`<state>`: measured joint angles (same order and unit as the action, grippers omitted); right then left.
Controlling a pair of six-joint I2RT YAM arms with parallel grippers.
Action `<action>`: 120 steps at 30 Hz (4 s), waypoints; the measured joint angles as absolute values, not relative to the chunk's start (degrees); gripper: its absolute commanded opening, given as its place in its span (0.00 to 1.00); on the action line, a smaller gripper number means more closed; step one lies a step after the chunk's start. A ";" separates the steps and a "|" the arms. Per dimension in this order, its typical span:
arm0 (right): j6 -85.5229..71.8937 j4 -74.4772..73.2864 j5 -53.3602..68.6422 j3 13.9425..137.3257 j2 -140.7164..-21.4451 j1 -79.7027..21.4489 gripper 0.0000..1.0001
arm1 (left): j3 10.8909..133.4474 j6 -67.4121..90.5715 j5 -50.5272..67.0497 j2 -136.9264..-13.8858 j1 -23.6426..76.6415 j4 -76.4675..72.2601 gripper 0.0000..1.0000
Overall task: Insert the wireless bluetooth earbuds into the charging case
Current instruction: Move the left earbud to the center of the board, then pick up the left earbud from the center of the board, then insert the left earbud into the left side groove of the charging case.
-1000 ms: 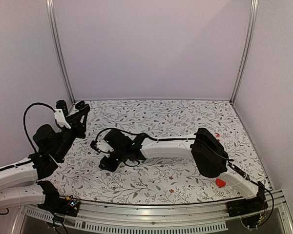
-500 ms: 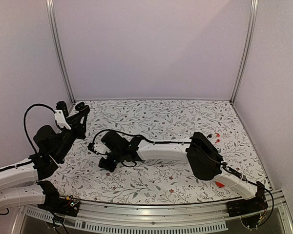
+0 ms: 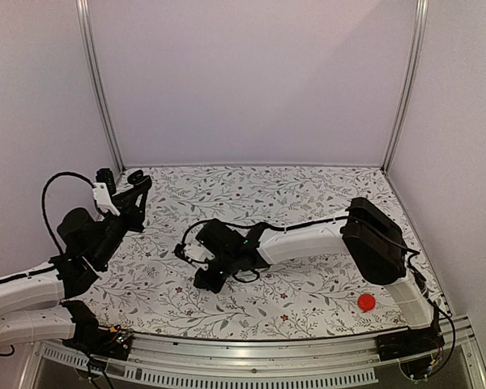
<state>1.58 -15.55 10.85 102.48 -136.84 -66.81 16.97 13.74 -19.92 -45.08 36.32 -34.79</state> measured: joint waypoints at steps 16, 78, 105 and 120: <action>-2.39 -29.04 10.94 78.89 -117.64 -62.94 0.18 | 16.97 13.76 -19.33 -45.06 36.29 -34.81 0.23; 2.17 -63.88 2.83 99.70 -127.68 -66.50 0.32 | 16.86 13.80 -19.11 -45.04 36.23 -35.48 0.22; 1.13 -52.18 -0.25 98.00 -121.69 -64.27 0.09 | 16.86 13.54 -14.35 -46.37 36.18 -37.19 0.21; 5.67 -9.19 6.26 83.96 -86.00 -61.47 0.10 | 16.97 10.50 11.27 -51.83 39.62 -45.25 0.19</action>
